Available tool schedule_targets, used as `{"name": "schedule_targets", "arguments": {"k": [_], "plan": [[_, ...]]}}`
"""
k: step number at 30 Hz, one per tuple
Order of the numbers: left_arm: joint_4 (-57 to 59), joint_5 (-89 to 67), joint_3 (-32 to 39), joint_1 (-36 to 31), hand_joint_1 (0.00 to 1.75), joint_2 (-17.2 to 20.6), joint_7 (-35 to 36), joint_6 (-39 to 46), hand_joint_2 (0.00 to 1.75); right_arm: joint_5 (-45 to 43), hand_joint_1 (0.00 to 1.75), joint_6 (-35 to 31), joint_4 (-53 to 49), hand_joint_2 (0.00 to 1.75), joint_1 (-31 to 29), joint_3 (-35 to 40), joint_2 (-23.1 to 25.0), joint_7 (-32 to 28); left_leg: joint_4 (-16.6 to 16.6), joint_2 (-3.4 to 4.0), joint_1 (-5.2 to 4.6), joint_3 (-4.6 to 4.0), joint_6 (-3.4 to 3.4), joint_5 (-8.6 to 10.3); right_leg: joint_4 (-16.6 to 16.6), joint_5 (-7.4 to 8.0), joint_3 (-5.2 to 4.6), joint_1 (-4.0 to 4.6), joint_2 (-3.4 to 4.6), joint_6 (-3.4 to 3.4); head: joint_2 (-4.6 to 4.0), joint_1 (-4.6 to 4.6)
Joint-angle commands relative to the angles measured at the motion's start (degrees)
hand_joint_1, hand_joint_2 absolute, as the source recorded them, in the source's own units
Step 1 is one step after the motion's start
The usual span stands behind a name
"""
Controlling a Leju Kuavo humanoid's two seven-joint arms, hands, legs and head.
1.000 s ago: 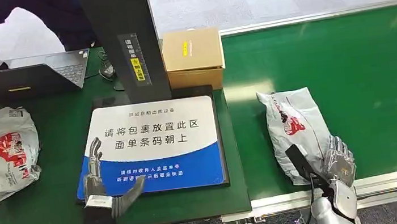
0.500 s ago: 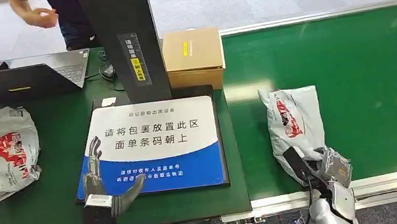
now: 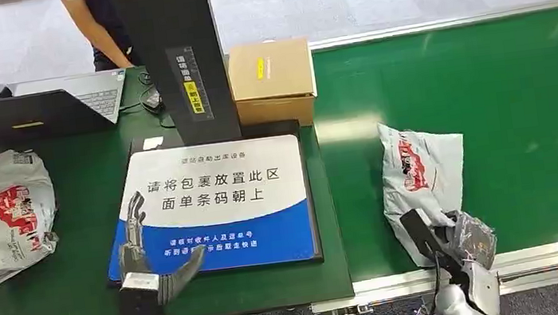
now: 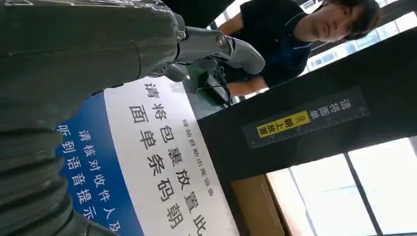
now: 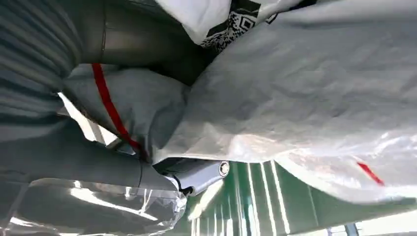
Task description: Moved the parcel from conveyor to table for the left to box.
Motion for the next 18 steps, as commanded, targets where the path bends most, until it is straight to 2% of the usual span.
{"name": "schedule_targets", "arguments": {"k": [1,3,8,18], "plan": [[3.62,-0.12,0.16,-2.2,0.0,0.14,-0.09,-0.53,1.75,-2.51,1.69,-1.9,-14.04,1.75,4.26,4.22,3.68,-3.71,-0.06,0.06,0.01,0.17,-0.02,-0.05,0.01,-0.07,0.12,0.05,-0.03,-0.2,0.0,-0.02],[3.71,-0.18,0.25,-2.24,0.0,0.08,-0.22,-0.55,1.75,-4.37,1.66,-3.25,-17.31,1.75,5.54,5.81,4.15,-5.63,-0.07,0.03,0.0,0.15,-0.02,-0.04,0.02,-0.07,0.09,0.03,-0.07,-0.19,0.0,0.0],[3.92,-0.25,0.38,-2.28,0.0,0.03,-0.41,-0.5,1.75,-9.7,1.68,-0.99,-23.72,1.75,8.07,9.48,4.85,-8.25,-0.07,0.02,0.0,0.14,0.0,-0.03,0.01,-0.06,0.08,0.04,-0.07,-0.18,0.0,0.0],[3.46,0.01,0.08,-1.84,0.0,0.14,-0.94,-0.07,1.75,-14.28,1.69,-1.03,-32.91,1.75,11.53,18.19,4.55,-13.05,-0.05,0.05,0.0,0.11,0.0,-0.04,0.02,-0.06,0.07,0.04,-0.04,-0.16,0.0,0.0]]}}
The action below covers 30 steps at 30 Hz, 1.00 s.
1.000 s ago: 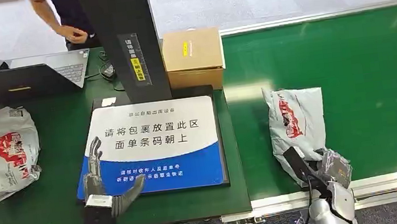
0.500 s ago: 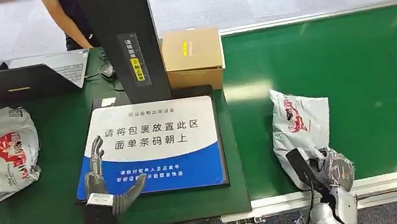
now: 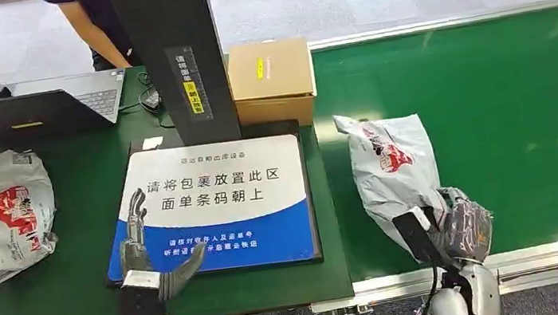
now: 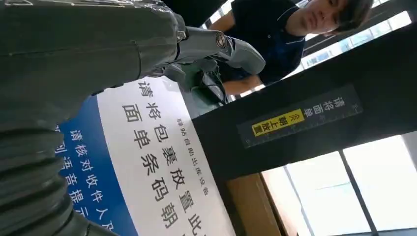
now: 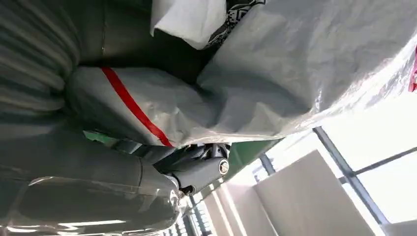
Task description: Moved the parcel from conveyor to table for the left to box.
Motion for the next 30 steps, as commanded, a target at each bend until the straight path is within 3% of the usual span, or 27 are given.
{"name": "schedule_targets", "arguments": {"k": [1,8,15,17,21,30], "plan": [[2.96,0.07,0.08,-1.06,0.0,0.16,-0.26,0.1,1.75,-2.58,1.69,0.28,-9.05,1.75,2.34,8.22,0.61,-2.9,-0.02,0.05,-0.01,0.06,0.0,-0.02,0.02,-0.03,0.03,0.01,-0.01,-0.11,0.0,0.0],[3.12,0.69,-0.37,-0.89,0.0,0.73,-0.63,0.8,1.75,-1.75,1.69,-0.42,-8.69,1.75,0.54,15.86,-1.48,-3.56,-0.1,0.14,0.03,0.29,0.0,-0.06,-0.06,-0.04,0.23,0.08,0.01,-0.24,0.0,0.0],[2.25,1.93,-0.55,-0.04,0.0,1.39,-1.27,2.83,1.75,-4.57,1.68,1.72,-2.08,1.75,-6.61,24.96,-4.97,-5.23,-0.06,0.33,0.0,0.14,0.01,-0.03,-0.03,0.06,0.04,0.03,0.25,-0.12,0.0,0.0],[2.26,2.05,-0.55,-0.01,0.0,1.42,-1.33,2.96,1.75,-5.11,1.71,2.05,-1.87,1.75,-7.35,25.44,-5.02,-5.4,-0.06,0.2,0.02,0.12,0.01,-0.01,-0.05,0.04,0.07,0.04,0.13,-0.1,0.0,0.0],[2.8,2.9,-0.93,-0.41,0.0,1.76,-1.73,3.78,1.75,-5.26,1.61,2.71,0.34,1.75,-9.89,28.39,-6.07,-5.86,-0.09,0.2,0.01,0.22,0.03,-0.03,-0.07,0.01,0.17,0.04,0.1,-0.15,0.0,0.0],[1.73,3.74,-0.54,1.16,0.0,2.09,-2.01,5.74,1.75,-5.29,1.64,2.56,9.3,1.75,-15.95,32.09,-7.11,-6.94,-0.06,0.16,0.01,0.12,0.01,-0.01,-0.04,0.03,0.09,0.03,0.1,-0.08,0.0,0.0]]}}
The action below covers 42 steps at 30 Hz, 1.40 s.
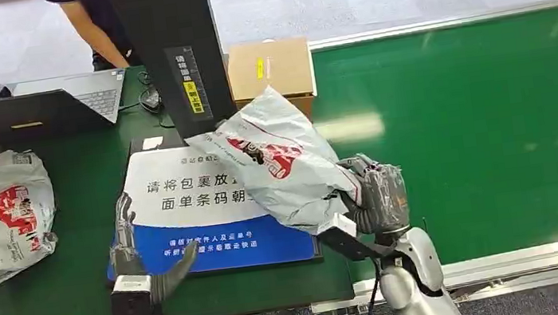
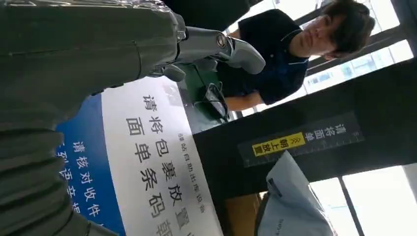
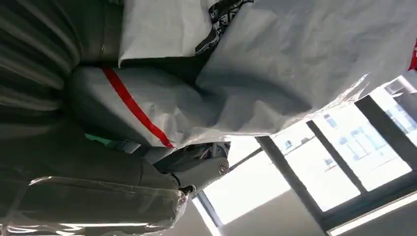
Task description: Moved the parcel from conveyor to table for the left to box.
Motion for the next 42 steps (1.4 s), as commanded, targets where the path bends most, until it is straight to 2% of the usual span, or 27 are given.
{"name": "schedule_targets", "arguments": {"k": [1,8,9,10,18,23,24,30,32,33,34,36,39,42], "plan": [[1.57,0.7,-0.39,0.8,0.0,2.15,-0.41,1.58,1.75,-0.94,1.66,-0.75,13.37,1.75,-8.9,6.36,-2.59,-1.97,-0.1,0.23,0.02,0.25,0.02,-0.03,-0.1,0.04,0.17,0.05,0.16,-0.13,0.0,0.0],[-1.0,0.9,0.83,2.19,0.0,1.81,-0.37,3.32,1.75,-0.89,1.64,-0.19,18.68,1.75,-13.99,10.11,-1.34,-2.28,-0.05,0.25,0.01,0.15,0.0,-0.04,-0.02,0.03,0.05,0.03,0.2,-0.11,0.0,0.0],[-1.54,0.7,0.98,2.47,0.0,1.61,-0.07,3.5,1.75,-0.93,1.64,-0.14,19.45,1.75,-14.61,10.42,-1.25,-2.36,-0.13,0.38,0.03,0.37,0.0,-0.07,-0.08,0.02,0.22,0.08,0.25,-0.25,0.0,0.0],[-2.01,0.26,1.08,2.71,0.0,1.44,0.31,3.45,1.75,-1.36,1.64,-0.25,20.16,1.75,-15.12,10.77,-1.27,-2.48,-0.04,0.23,0.01,0.13,0.0,-0.04,0.0,0.02,0.04,0.03,0.18,-0.11,0.0,0.0],[-3.82,-0.36,1.02,4.58,0.0,1.36,0.74,3.75,1.75,-1.54,1.61,0.59,21.97,1.75,-16.07,11.83,-1.18,-2.82,-0.04,0.16,0.02,0.16,0.01,-0.05,-0.02,-0.01,0.12,0.04,0.09,-0.12,0.0,0.0],[-4.08,-0.51,0.47,5.04,0.0,2.01,0.78,5.28,1.75,0.44,1.59,-2.89,30.67,1.75,-21.64,12.66,-0.97,-1.97,-0.03,0.18,0.0,0.11,0.0,-0.02,0.01,0.02,0.05,0.02,0.12,-0.11,0.0,0.0],[-4.12,-0.52,0.44,5.11,0.0,2.06,0.8,5.4,1.75,0.03,1.61,-2.62,31.49,1.75,-22.01,12.57,-0.86,-2.01,-0.11,0.26,0.01,0.32,0.01,-0.04,-0.04,0.01,0.23,0.06,0.13,-0.24,0.0,0.0],[-5.36,-0.56,0.59,6.58,0.0,2.01,0.97,5.63,1.75,-1.13,1.61,-3.78,34.7,1.75,-21.91,12.29,-1.12,-3.4,-0.05,0.13,0.01,0.17,0.01,-0.03,-0.02,-0.01,0.13,0.04,0.07,-0.13,0.0,0.0],[-5.86,-0.86,0.59,7.0,0.0,1.95,1.11,5.54,1.75,-1.36,1.55,-3.57,35.73,1.75,-22.35,12.23,-0.88,-3.45,-0.07,0.13,0.03,0.24,0.01,-0.05,-0.04,-0.03,0.2,0.06,0.06,-0.16,0.0,0.0],[-5.89,-0.86,0.63,7.09,0.0,1.97,1.11,5.57,1.75,-1.36,1.47,-3.49,35.77,1.75,-22.5,12.29,-0.71,-3.45,-0.05,0.12,0.02,0.19,0.01,-0.04,-0.02,-0.03,0.15,0.05,0.06,-0.13,0.0,0.0],[-6.19,-1.28,0.78,7.27,0.0,1.84,1.33,5.6,1.75,-1.09,1.29,-4.26,37.25,1.75,-23.27,12.07,-0.45,-3.29,-0.07,0.12,0.02,0.25,0.01,-0.05,-0.03,-0.05,0.2,0.05,0.04,-0.17,0.0,0.0],[-6.23,-1.46,0.81,7.27,0.0,1.8,1.41,5.59,1.75,-0.93,1.24,-4.45,37.72,1.75,-23.53,11.96,-0.38,-3.12,-0.02,0.11,0.0,0.1,0.01,-0.02,0.01,-0.01,0.07,0.02,0.06,-0.1,0.0,-0.02],[-5.84,-1.74,0.5,6.78,0.0,1.62,1.53,5.04,1.75,-1.57,1.27,-4.47,37.96,1.75,-23.14,11.14,-0.78,-3.23,-0.07,0.17,0.02,0.3,0.02,-0.05,-0.02,-0.04,0.24,0.07,0.05,-0.23,0.0,0.0],[-5.77,-2.01,0.31,6.37,0.0,1.48,1.65,4.59,1.75,-2.27,1.45,-3.95,37.39,1.75,-22.36,11.06,-0.99,-4.6,-0.06,0.02,0.02,0.16,0.01,0.0,-0.03,-0.02,0.15,0.05,-0.05,-0.14,0.0,0.0]]}}
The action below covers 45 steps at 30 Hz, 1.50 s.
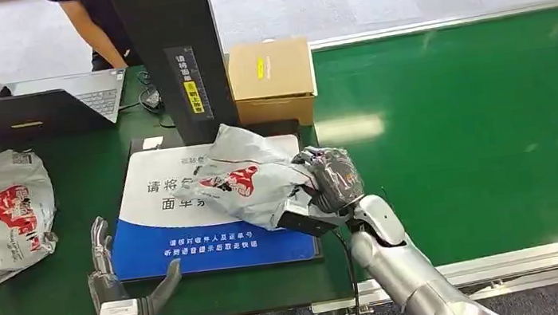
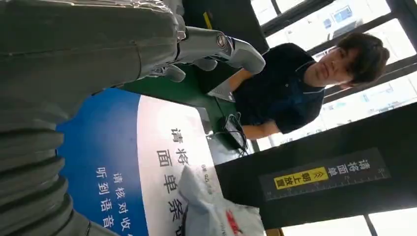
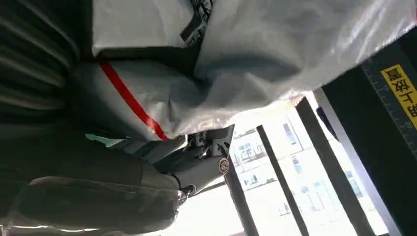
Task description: Moved the parcel from conveyor to table for the left to box.
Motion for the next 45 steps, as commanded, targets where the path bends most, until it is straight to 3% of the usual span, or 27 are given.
{"name": "schedule_targets", "arguments": {"k": [1,11,21,22,23,24,29,34,36,37,45], "plan": [[0.33,-0.74,-0.19,-0.79,0.0,0.8,0.63,-1.31,1.75,-2.23,1.47,0.88,5.2,1.75,-2.31,0.3,0.18,-3.19,-0.02,0.04,0.0,0.1,0.01,-0.02,-0.01,-0.01,0.08,0.03,-0.02,-0.1,0.0,0.02],[-0.33,-0.93,-0.26,-0.75,0.0,1.54,1.01,-2.18,1.75,-4.54,1.47,5.39,5.92,1.75,-3.07,2.67,0.78,-10.84,-0.05,0.12,0.01,0.2,0.01,-0.05,-0.01,-0.03,0.14,0.05,0.03,-0.16,0.0,0.0],[1.3,0.17,-1.5,-1.26,0.0,2.39,-0.03,-3.39,1.75,-2.27,1.41,2.99,10.73,1.75,-5.28,3.06,1.73,-8.46,-0.06,0.11,0.01,0.16,0.0,-0.01,-0.02,0.0,0.11,0.04,0.03,-0.15,0.0,0.02],[1.67,0.21,-1.68,-1.54,0.0,2.34,-0.1,-3.48,1.75,-2.01,1.26,2.91,11.4,1.75,-5.58,3.01,1.86,-8.01,-0.04,0.06,0.0,0.13,0.0,-0.01,-0.01,-0.01,0.09,0.03,0.01,-0.11,0.0,0.02],[2.27,0.34,-1.95,-2.13,0.0,2.43,-0.25,-4.03,1.75,-1.65,0.42,3.47,12.81,1.75,-6.03,2.84,2.01,-6.87,-0.08,0.08,0.02,0.22,0.01,-0.02,-0.04,-0.02,0.17,0.05,-0.02,-0.18,0.0,0.02],[2.42,0.36,-1.98,-2.26,0.0,2.41,-0.28,-4.07,1.75,-1.38,0.0,3.48,13.25,1.75,-6.17,2.86,2.02,-6.41,-0.06,0.08,0.0,0.15,0.01,0.0,-0.02,0.0,0.1,0.03,0.01,-0.13,0.0,0.02],[3.7,0.53,-2.32,-3.67,0.0,2.47,-0.58,-4.05,1.75,0.24,0.0,-0.11,16.85,1.75,-6.67,2.81,2.15,-5.93,-0.07,0.02,0.0,0.15,0.0,0.01,-0.04,0.0,0.12,0.02,-0.04,-0.1,0.0,0.02],[3.71,0.75,-2.03,-4.37,0.0,2.13,-0.57,-4.16,1.75,-2.74,0.0,0.64,15.63,1.75,-5.66,1.66,2.28,-8.93,-0.09,0.0,0.0,0.19,0.0,0.01,-0.05,-0.02,0.15,0.03,-0.07,-0.13,0.0,0.0],[3.63,0.76,-1.92,-4.33,0.0,2.0,-0.48,-4.4,1.75,-4.79,0.0,1.6,14.41,1.75,-4.96,0.98,2.32,-10.36,-0.11,0.02,0.01,0.23,0.01,0.0,-0.07,-0.02,0.18,0.04,-0.06,-0.15,0.0,0.02],[3.92,0.89,-1.91,-4.58,0.0,1.94,-0.5,-4.56,1.75,-10.22,0.0,6.0,12.05,1.75,-3.76,-0.8,2.71,-13.63,-0.08,0.01,-0.01,0.19,0.01,0.0,-0.04,-0.02,0.15,0.02,-0.06,-0.13,0.0,0.0],[4.28,1.06,-1.43,-5.03,0.0,1.71,-0.58,-3.68,1.75,-18.88,0.0,13.01,0.57,1.75,2.95,0.22,1.87,-17.85,-0.07,-0.07,0.02,0.15,0.0,0.01,-0.06,-0.02,0.13,0.04,-0.12,-0.1,0.0,0.02]]}}
